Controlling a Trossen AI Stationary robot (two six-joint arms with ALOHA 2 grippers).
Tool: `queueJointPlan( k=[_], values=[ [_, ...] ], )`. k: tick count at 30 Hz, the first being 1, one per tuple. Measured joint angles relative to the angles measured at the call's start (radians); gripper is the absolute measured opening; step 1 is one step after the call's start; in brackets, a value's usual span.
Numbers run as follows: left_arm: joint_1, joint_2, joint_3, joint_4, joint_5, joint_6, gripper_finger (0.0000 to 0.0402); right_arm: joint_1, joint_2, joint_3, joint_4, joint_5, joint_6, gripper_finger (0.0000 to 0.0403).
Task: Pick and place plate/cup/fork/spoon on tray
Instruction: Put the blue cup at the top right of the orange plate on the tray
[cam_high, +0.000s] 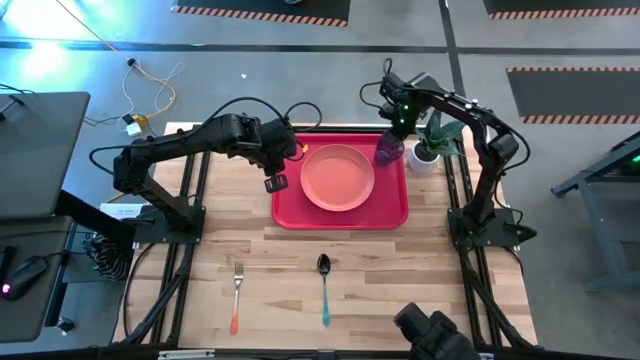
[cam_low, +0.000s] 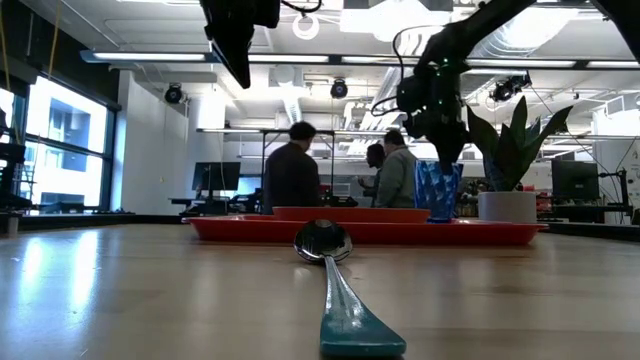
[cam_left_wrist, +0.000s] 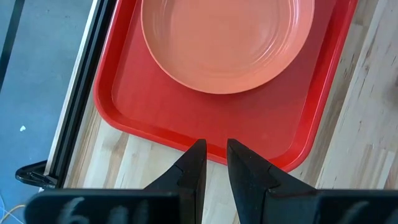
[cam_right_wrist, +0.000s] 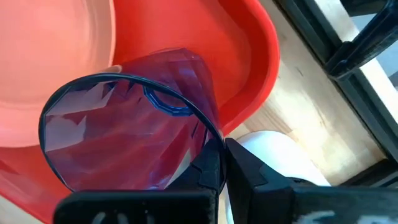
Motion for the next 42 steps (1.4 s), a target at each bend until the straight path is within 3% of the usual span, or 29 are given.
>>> queueJointPlan(
  k=[21,32,42],
  values=[
    [0.0,0.0,0.0,0.0,0.0,0.0,0.0056,0.004,0.024,0.0,0.0,0.021,0.009,0.0001],
    [0.0,0.0,0.0,0.0,0.0,0.0,0.0056,0.004,0.024,0.0,0.003,0.02,-0.002,0.0048],
    [0.0,0.0,0.0,0.0,0.0,0.0,0.0056,0.004,0.024,0.057,0.005,0.02,0.003,0.0052]
  ],
)
